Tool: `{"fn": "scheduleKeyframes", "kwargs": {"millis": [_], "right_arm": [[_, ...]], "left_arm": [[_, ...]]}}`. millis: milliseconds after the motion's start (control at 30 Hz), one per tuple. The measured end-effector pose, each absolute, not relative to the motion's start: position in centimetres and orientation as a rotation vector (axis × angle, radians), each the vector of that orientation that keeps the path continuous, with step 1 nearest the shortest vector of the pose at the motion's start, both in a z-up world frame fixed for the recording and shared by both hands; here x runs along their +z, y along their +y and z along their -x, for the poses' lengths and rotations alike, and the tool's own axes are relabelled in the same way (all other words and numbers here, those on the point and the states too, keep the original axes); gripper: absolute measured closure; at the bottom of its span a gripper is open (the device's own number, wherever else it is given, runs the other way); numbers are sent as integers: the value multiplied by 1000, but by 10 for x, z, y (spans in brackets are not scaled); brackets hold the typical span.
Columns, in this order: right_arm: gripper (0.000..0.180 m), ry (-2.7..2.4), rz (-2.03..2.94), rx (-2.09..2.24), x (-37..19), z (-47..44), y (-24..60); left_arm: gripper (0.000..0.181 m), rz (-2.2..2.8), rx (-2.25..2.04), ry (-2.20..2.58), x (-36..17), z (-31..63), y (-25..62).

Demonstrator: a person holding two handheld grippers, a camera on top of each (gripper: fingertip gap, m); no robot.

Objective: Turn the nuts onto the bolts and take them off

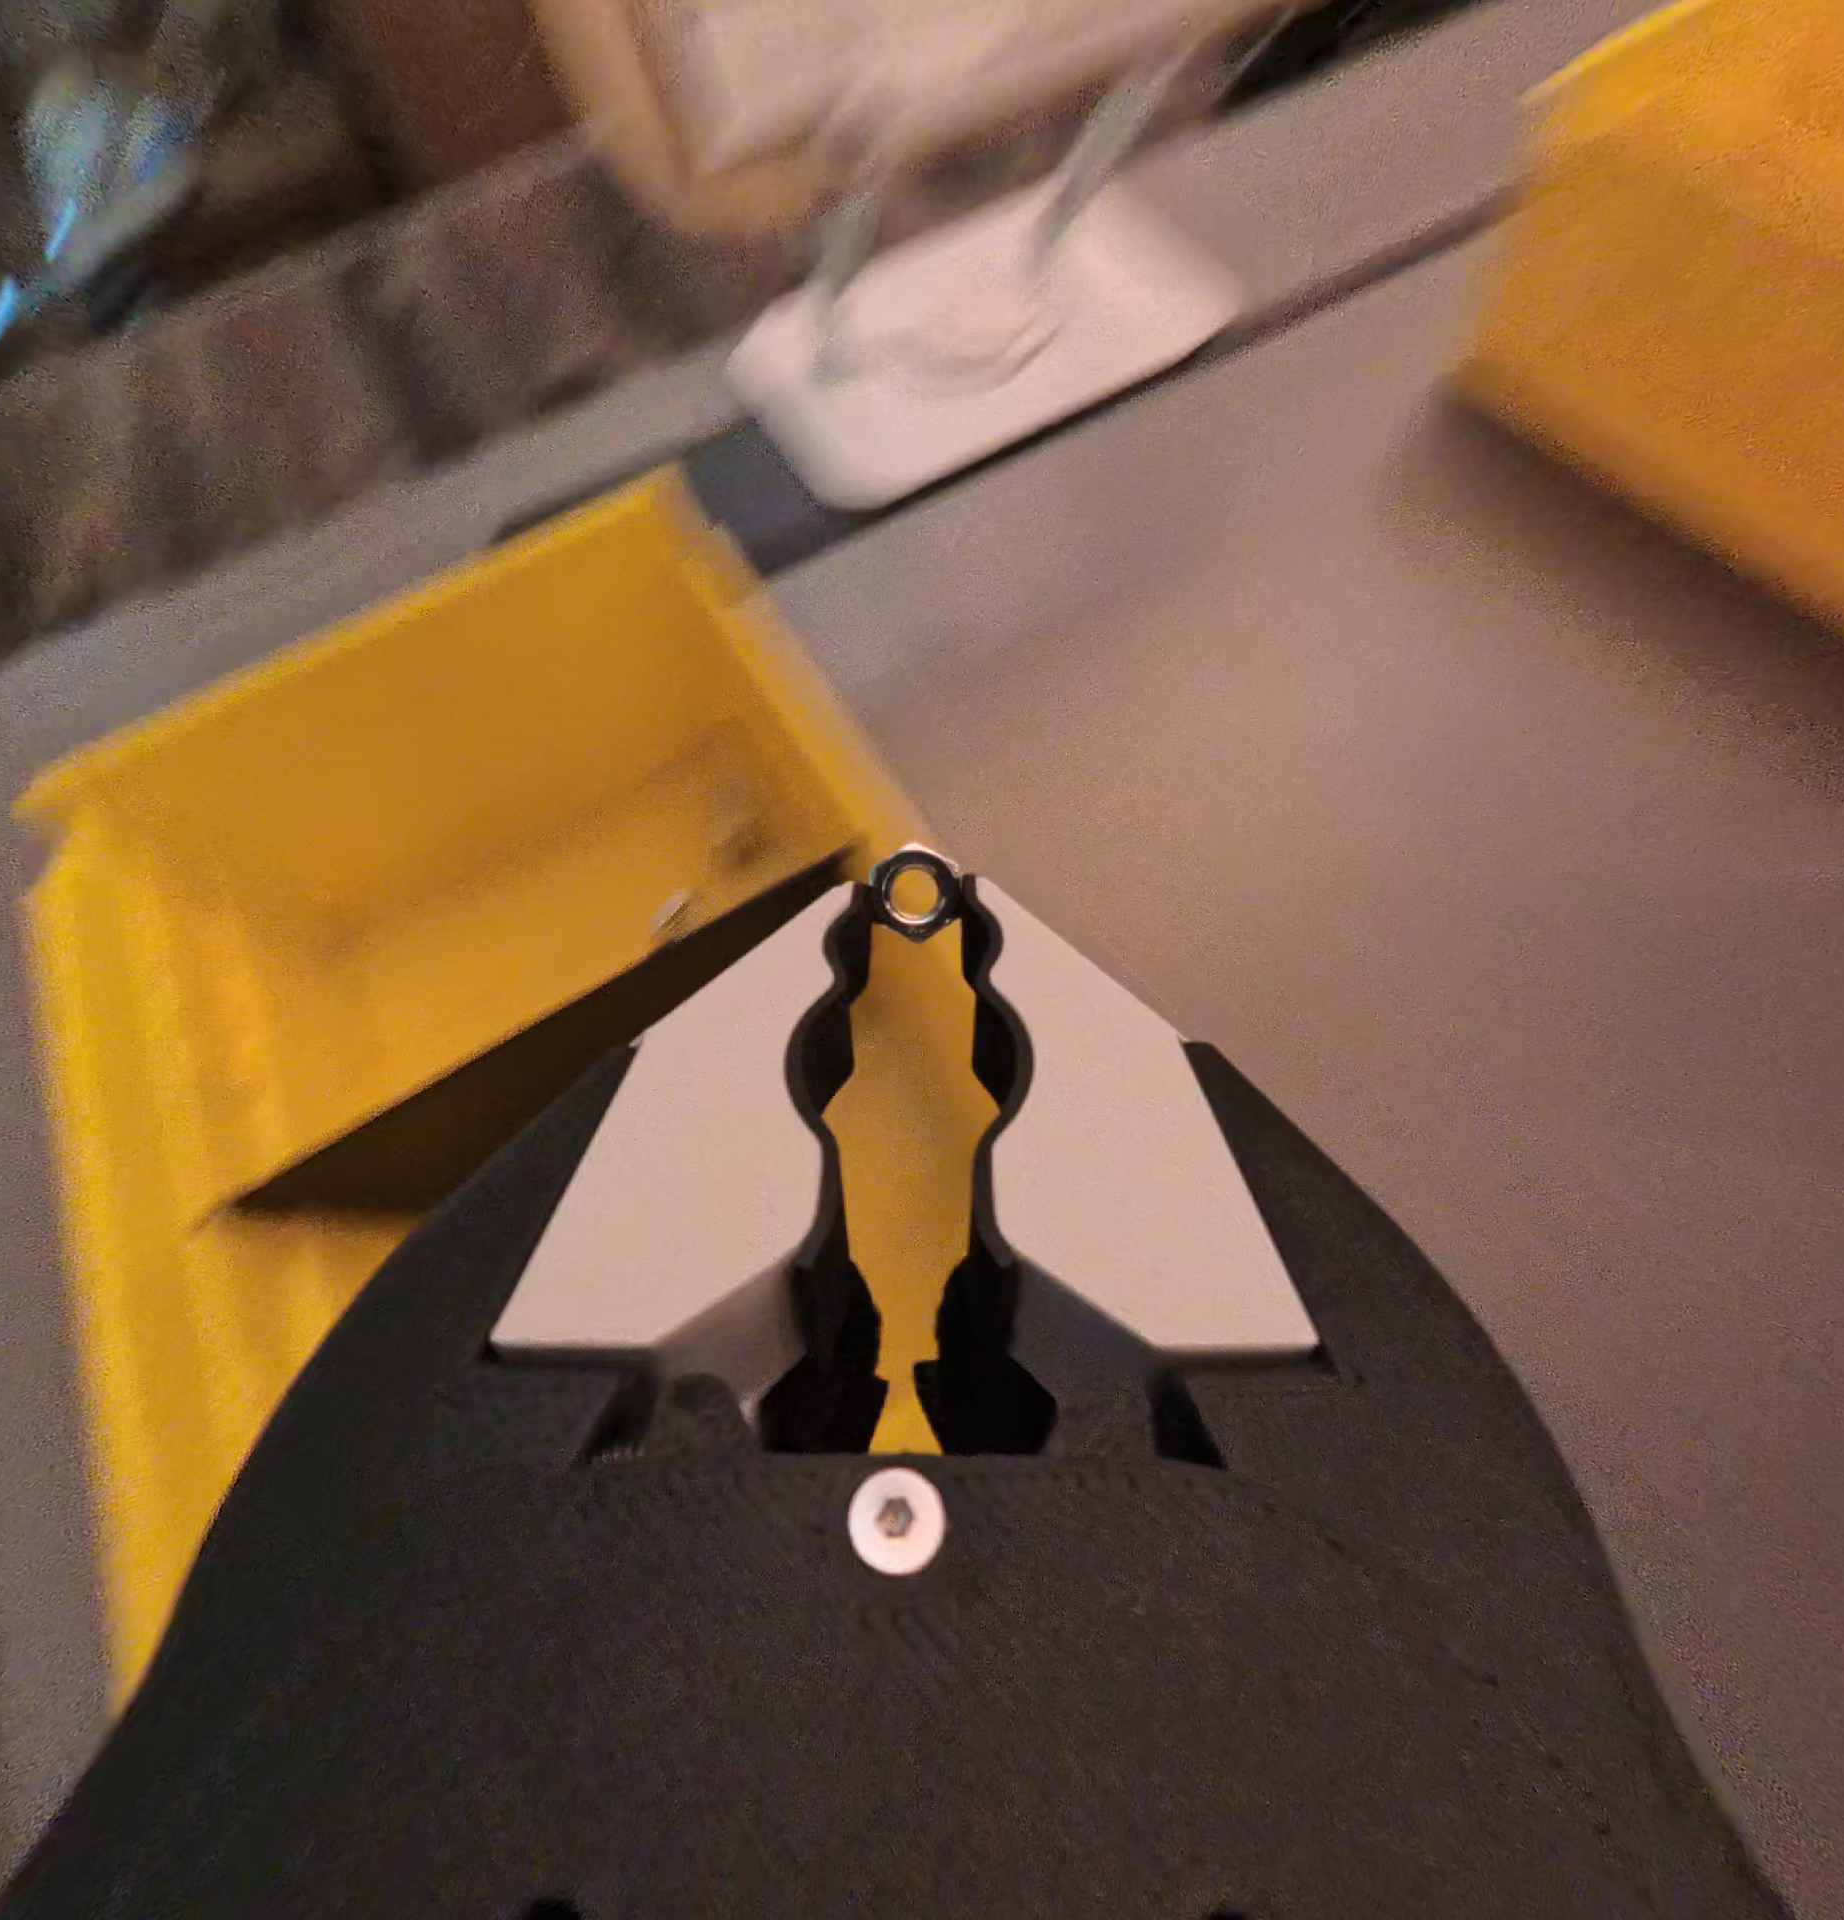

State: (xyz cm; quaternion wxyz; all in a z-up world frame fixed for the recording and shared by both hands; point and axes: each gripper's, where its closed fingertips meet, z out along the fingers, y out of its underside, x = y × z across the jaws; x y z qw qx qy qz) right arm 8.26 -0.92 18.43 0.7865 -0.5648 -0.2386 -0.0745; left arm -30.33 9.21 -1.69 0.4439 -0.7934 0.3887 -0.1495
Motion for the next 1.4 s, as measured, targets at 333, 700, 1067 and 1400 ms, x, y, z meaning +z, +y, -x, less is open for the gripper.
{"fn": "scheduleKeyframes", "kwargs": {"millis": [333, 700, 1067, 1400], "right_arm": [[129, -585, 1230, -159, 177, -62, -5], [123, -671, 1310, -239, 149, -56, 21], [122, -654, 1241, -193, 168, -55, 4], [121, -693, 1308, -254, 150, -58, 23]], "left_arm": [[165, 1773, -561, 1751, -113, 117, -35], [165, 1841, -626, 1900, -163, 112, -45], [137, 1614, -414, 1598, -17, 175, 47], [145, 1834, -175, 1963, -59, 314, 205]]}}
